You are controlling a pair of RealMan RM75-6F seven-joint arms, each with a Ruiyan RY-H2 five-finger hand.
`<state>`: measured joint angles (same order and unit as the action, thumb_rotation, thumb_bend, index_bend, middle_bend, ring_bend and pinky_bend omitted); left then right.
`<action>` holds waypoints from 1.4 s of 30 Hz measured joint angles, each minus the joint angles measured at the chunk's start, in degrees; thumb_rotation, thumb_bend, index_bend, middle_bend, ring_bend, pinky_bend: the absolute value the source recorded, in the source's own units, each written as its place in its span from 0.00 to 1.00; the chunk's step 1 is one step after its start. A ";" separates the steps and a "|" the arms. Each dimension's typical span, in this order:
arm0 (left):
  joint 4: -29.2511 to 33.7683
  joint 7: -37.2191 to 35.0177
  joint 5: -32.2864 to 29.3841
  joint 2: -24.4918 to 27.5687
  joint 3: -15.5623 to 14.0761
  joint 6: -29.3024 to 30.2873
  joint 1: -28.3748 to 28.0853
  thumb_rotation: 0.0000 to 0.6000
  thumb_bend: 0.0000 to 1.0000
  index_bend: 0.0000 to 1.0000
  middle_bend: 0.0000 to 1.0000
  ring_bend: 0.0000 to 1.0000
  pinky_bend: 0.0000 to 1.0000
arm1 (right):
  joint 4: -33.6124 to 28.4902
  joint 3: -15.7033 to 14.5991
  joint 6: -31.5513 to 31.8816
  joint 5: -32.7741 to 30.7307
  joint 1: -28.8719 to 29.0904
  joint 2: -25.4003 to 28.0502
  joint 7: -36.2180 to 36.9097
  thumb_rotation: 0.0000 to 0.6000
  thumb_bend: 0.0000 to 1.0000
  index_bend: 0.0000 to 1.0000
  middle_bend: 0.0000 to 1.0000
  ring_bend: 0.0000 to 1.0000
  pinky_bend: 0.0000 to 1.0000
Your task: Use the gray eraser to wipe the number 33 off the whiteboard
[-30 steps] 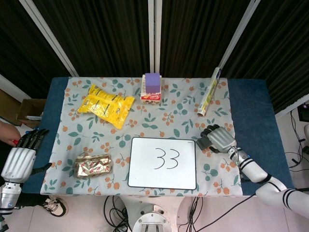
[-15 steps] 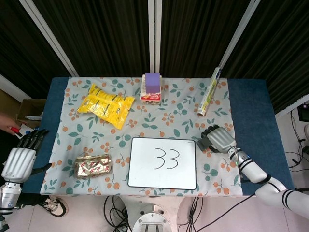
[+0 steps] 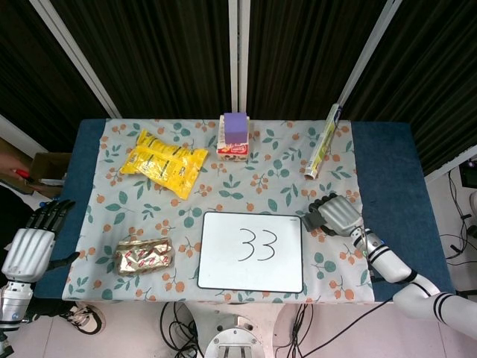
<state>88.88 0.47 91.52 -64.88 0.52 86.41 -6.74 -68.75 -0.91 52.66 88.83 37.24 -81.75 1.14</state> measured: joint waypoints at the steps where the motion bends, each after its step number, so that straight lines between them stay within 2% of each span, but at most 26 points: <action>1: -0.04 -0.04 -0.02 -0.01 -0.01 0.01 0.02 1.00 0.06 0.08 0.10 0.07 0.17 | -0.03 0.00 0.25 0.11 -0.03 0.03 0.11 1.00 0.30 0.55 0.47 0.38 0.43; 11: -0.38 -0.50 -0.03 -0.12 -0.03 0.20 0.11 1.00 0.06 0.09 0.10 0.07 0.17 | -2.91 0.31 5.78 2.41 -0.84 2.51 2.54 1.00 0.30 0.66 0.56 0.47 0.52; 20: -0.83 -1.14 -0.03 -0.19 -0.04 0.34 0.20 1.00 0.06 0.08 0.10 0.07 0.17 | -15.10 -0.78 9.40 6.06 -1.66 8.12 4.26 1.00 0.30 0.81 0.68 0.59 0.65; 24: -0.80 -1.35 0.03 0.06 0.04 0.61 0.23 1.00 0.06 0.09 0.10 0.07 0.17 | -22.24 -3.15 10.02 10.10 -2.18 10.20 1.26 1.00 0.30 0.84 0.70 0.61 0.67; 27: -0.80 -1.61 -0.03 0.31 0.09 0.71 0.28 1.00 0.06 0.08 0.10 0.07 0.17 | -25.05 -5.14 10.04 12.79 -2.68 10.44 -2.03 1.00 0.30 0.85 0.71 0.62 0.68; 34: -1.43 -2.50 -0.09 0.29 -0.01 0.91 0.51 1.00 0.06 0.09 0.10 0.07 0.17 | -26.76 -6.94 8.65 14.47 -3.84 8.53 -9.42 1.00 0.30 0.86 0.72 0.62 0.69; 42: -2.47 -3.44 0.05 -0.13 -0.20 1.41 0.87 1.00 0.06 0.09 0.10 0.07 0.17 | -25.80 -6.05 5.77 12.71 -3.92 4.91 -13.18 1.00 0.30 0.87 0.73 0.63 0.70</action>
<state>86.41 -2.97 91.57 -65.01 0.32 87.82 -5.87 -94.55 -6.96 58.43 101.54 33.32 -76.85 -12.04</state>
